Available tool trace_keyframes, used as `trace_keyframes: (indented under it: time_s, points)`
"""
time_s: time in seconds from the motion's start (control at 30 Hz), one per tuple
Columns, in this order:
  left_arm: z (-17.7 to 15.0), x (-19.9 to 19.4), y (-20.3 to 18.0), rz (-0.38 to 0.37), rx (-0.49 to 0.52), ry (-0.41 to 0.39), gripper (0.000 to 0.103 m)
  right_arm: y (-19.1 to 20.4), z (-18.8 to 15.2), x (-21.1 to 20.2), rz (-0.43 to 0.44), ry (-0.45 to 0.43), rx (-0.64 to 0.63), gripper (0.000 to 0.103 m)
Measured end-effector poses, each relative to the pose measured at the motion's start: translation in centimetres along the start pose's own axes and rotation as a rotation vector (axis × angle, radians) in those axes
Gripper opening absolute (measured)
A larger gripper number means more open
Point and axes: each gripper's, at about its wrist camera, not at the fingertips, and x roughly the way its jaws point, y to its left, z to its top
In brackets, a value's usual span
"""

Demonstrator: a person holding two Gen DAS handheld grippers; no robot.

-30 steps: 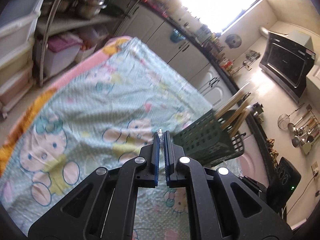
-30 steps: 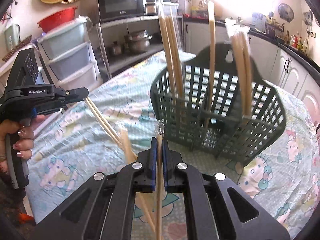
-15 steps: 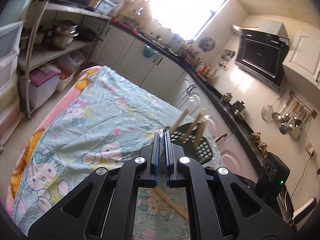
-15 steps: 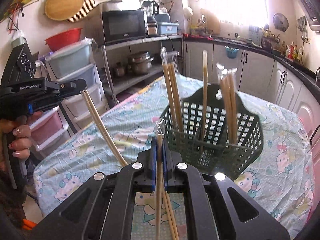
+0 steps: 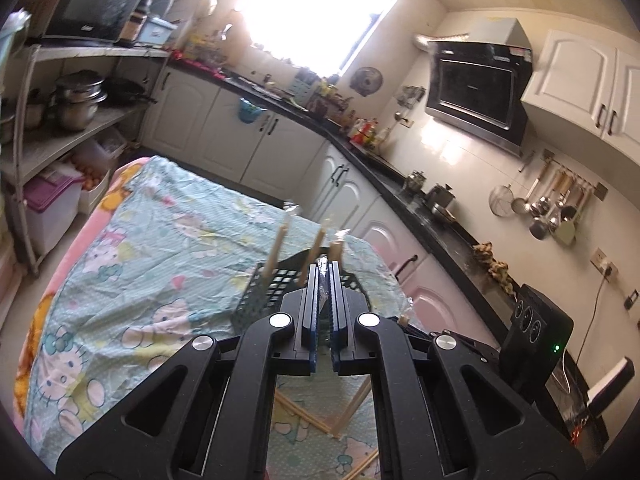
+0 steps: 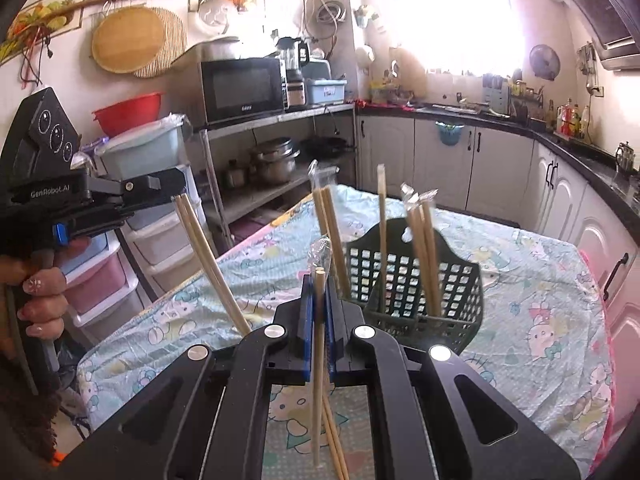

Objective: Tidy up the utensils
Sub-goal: 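Lift both held chopsticks upright over the green basket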

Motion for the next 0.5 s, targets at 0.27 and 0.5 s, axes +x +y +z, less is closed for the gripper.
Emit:
trace_keyframes:
  time_s: [0.27,0.5]
  points:
    - [1.3,1.3,-3.9,-0.061,0.079,0.005,0.002,-1.6,1.8,-2.6,-0.046,-0.082,0.025,0.006]
    - [2.4,2.7,-6.2,-0.088,0.124,-0.001,0.002,-3.2,3.6,-4.2,-0.084,-0.147,0.039,0.006]
